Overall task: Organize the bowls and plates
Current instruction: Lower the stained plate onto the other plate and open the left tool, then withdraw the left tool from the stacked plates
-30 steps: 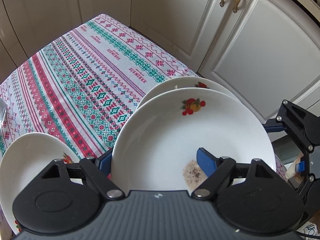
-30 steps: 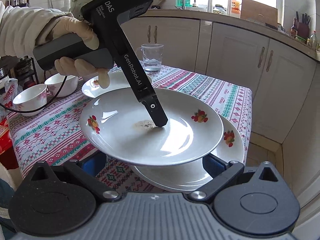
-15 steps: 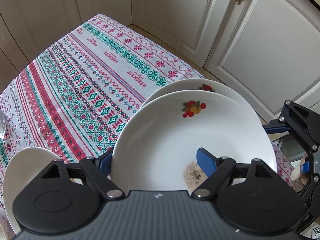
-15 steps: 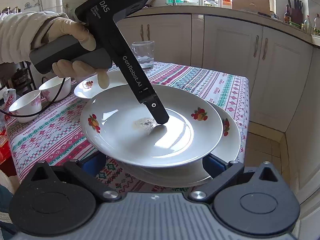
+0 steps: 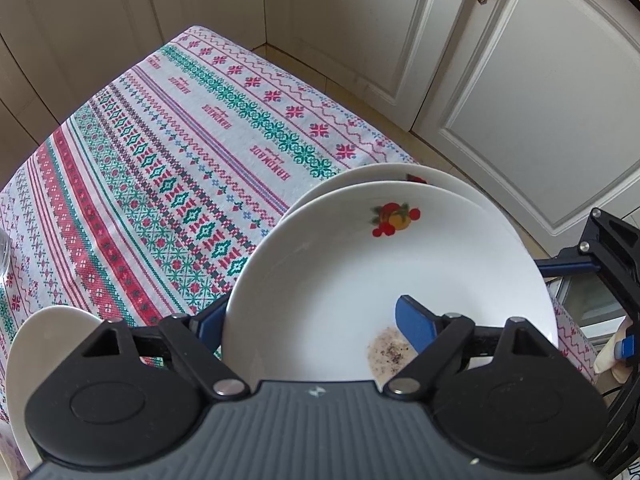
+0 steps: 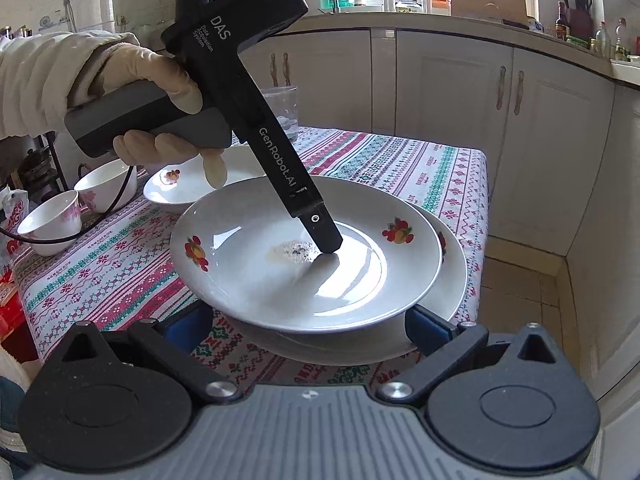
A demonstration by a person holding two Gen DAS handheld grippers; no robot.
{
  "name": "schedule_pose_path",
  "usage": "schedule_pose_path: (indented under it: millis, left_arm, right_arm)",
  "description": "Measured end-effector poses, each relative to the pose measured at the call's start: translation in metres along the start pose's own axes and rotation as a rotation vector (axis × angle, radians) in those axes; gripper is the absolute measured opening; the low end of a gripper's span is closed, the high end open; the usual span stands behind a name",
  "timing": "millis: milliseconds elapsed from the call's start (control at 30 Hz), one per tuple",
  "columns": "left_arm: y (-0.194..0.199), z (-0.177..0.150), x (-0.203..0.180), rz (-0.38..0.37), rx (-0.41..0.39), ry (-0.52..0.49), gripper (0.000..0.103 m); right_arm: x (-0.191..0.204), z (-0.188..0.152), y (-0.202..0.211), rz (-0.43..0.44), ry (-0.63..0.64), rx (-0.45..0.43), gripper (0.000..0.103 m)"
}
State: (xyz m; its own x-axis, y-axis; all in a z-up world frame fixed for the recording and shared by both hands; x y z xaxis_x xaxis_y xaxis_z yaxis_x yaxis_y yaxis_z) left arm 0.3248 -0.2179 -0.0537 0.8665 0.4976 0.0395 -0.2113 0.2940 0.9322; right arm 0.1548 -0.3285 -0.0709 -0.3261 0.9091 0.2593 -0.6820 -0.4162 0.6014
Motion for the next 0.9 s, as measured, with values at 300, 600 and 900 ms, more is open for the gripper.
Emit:
schedule_pose_path:
  millis: [300,600,900]
  left_arm:
    - [-0.002,0.002,0.0,0.004,-0.004,-0.009,0.086]
    - [-0.003,-0.004,0.005,0.012,-0.024,0.012,0.086]
    - [0.042,-0.028,0.002,0.041,-0.185,0.055,0.086]
  right_arm:
    - [0.004,0.0,0.005,-0.019,-0.01,0.0,0.103]
    - [0.02,0.003,0.01,-0.014,0.038,-0.021,0.103]
    - [0.035,0.003,0.017,-0.03,0.039,-0.043,0.103]
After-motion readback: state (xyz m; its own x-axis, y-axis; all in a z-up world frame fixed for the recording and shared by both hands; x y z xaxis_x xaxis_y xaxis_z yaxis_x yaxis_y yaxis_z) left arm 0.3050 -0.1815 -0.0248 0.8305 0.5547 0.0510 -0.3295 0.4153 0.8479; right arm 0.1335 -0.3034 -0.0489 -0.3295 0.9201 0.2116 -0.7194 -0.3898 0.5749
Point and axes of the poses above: each gripper's, at about its wrist camera, not at the fingertips, and y roughly against the way its jaws point, x to its left, z to its top, the point moved 2 cm from there along -y, roughly the way its jaws point, and after that the axes turned 13 degrees about -y, right-handed, at the moved point
